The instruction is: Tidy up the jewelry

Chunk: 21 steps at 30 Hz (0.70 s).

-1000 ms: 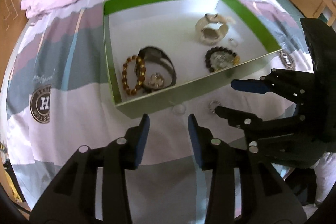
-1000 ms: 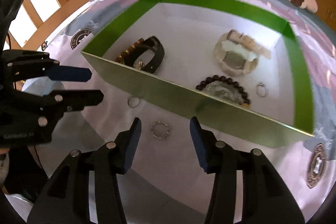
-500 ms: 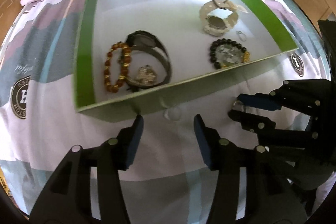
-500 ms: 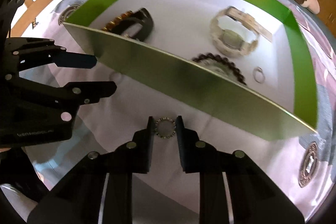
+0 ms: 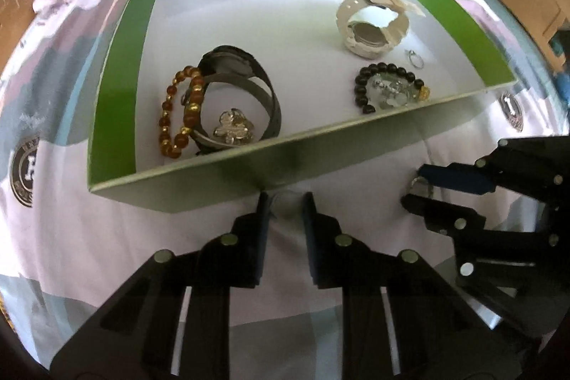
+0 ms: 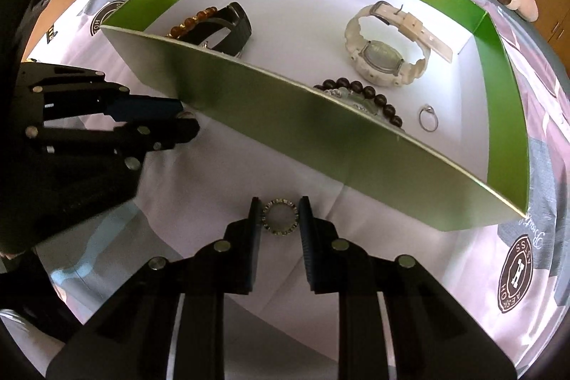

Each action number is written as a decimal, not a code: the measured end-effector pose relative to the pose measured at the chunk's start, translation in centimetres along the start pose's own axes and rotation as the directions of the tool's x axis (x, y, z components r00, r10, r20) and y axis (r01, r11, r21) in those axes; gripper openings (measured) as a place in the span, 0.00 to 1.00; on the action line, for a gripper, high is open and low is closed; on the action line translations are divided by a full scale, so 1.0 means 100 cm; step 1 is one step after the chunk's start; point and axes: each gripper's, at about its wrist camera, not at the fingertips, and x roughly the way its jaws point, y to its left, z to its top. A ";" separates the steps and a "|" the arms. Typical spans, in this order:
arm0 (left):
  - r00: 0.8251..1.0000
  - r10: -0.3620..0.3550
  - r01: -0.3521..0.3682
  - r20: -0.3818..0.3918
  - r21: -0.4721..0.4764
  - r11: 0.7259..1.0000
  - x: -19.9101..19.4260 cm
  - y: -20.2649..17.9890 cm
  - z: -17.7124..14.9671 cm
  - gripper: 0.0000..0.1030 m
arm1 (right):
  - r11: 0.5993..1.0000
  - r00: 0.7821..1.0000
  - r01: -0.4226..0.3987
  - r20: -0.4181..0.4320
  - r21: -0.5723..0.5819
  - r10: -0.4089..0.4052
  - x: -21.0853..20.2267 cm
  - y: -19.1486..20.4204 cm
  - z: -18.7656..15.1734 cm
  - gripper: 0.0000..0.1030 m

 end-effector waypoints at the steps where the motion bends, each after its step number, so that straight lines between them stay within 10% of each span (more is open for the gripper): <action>1: 1.000 -0.003 0.003 -0.003 -0.002 1.000 -0.001 0.001 0.000 0.18 | 1.000 1.000 0.001 -0.001 -0.003 -0.001 0.000 0.001 0.000 0.21; 8: 0.999 0.009 -0.007 -0.031 0.062 0.998 -0.008 -0.010 -0.012 0.18 | 0.999 1.000 0.011 -0.028 -0.050 -0.013 0.000 0.010 -0.002 0.22; 11: 0.999 0.000 0.003 -0.036 0.090 0.996 -0.015 -0.013 -0.017 0.18 | 0.995 0.998 0.053 -0.030 -0.080 -0.055 -0.004 0.011 -0.002 0.44; 21: 0.999 -0.007 0.012 -0.049 0.102 0.995 -0.015 -0.016 -0.020 0.28 | 0.997 0.998 0.020 -0.051 -0.069 -0.023 -0.003 0.008 -0.003 0.45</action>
